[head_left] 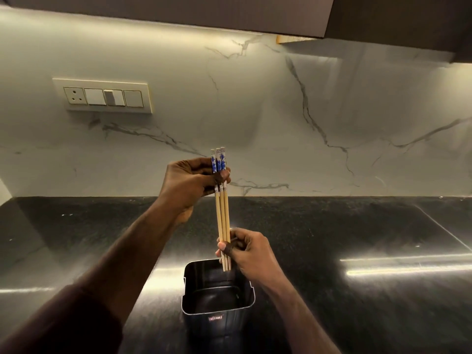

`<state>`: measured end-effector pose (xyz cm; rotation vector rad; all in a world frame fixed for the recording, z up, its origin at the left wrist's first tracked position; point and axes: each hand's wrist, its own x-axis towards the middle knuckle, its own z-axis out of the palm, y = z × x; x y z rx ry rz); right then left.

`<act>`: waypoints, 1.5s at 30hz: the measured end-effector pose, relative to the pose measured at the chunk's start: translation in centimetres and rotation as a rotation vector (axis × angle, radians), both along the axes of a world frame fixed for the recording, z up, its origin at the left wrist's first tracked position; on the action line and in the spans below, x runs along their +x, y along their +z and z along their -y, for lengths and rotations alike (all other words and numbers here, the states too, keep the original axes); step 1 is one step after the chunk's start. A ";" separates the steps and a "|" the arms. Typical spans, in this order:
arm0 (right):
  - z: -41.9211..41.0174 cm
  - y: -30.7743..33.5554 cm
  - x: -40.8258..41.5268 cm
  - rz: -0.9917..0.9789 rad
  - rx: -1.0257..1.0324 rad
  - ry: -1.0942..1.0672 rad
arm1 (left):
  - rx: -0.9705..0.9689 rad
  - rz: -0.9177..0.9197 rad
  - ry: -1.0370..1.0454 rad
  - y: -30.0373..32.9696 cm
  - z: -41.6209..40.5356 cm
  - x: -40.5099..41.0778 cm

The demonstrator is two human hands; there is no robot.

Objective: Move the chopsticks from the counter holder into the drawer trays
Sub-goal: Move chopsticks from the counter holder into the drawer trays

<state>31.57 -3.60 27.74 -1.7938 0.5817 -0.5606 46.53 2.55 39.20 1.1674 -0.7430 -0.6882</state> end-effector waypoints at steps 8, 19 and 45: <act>-3.8 2.9 -2.7 0.054 0.096 -0.005 | -0.076 0.081 -0.027 2.7 -3.5 -2.0; -11.6 2.2 -11.1 -0.041 0.165 -0.140 | -0.017 0.004 -0.185 0.9 -9.0 -8.2; -12.5 1.6 -54.1 -0.329 0.133 -0.521 | 0.076 -0.004 -0.369 -4.9 -4.0 -49.6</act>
